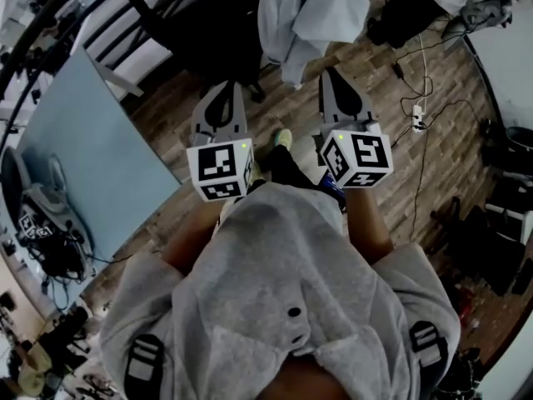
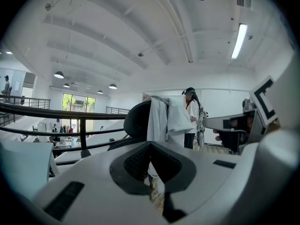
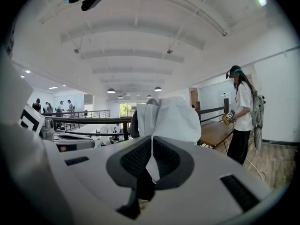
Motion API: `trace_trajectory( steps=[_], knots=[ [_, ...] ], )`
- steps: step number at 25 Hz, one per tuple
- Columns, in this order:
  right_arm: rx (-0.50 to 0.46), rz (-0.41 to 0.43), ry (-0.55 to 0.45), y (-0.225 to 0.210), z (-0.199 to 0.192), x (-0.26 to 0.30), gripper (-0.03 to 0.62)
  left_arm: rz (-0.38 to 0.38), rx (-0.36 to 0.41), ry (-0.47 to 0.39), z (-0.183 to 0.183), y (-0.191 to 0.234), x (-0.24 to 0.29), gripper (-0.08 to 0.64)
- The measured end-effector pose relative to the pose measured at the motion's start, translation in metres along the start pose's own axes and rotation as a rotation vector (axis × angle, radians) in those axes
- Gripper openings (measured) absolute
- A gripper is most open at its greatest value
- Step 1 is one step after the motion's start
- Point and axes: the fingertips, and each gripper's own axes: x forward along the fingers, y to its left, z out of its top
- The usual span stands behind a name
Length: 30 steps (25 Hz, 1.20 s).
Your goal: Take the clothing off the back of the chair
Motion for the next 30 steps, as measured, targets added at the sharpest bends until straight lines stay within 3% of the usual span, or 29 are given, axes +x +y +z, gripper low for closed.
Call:
trace_trajectory(
  steps=[11, 14, 17, 22, 28, 30],
  knots=[
    [0.002, 0.006, -0.017, -0.011, 0.015, 0.015, 0.035, 0.016, -0.003, -0.016, 0.001, 0.01, 0.016, 0.011],
    [0.0, 0.023, -0.01, -0.014, 0.015, 0.024, 0.139, 0.019, -0.001, -0.012, 0.001, 0.009, 0.025, 0.011],
    [-0.013, 0.033, 0.001, -0.02, 0.014, 0.033, 0.182, 0.017, 0.011, 0.007, 0.0, 0.004, 0.036, 0.011],
    [-0.028, 0.066, -0.029, -0.029, 0.026, 0.054, 0.33, 0.025, 0.017, 0.0, 0.015, 0.001, 0.054, 0.011],
    [-0.068, 0.0, -0.092, -0.043, 0.055, 0.086, 0.581, 0.051, 0.03, 0.003, 0.022, 0.007, 0.074, 0.011],
    [-0.108, -0.05, -0.102, -0.045, 0.062, 0.097, 0.583, 0.056, 0.029, -0.004, 0.026, 0.006, 0.077, 0.011]
  ],
)
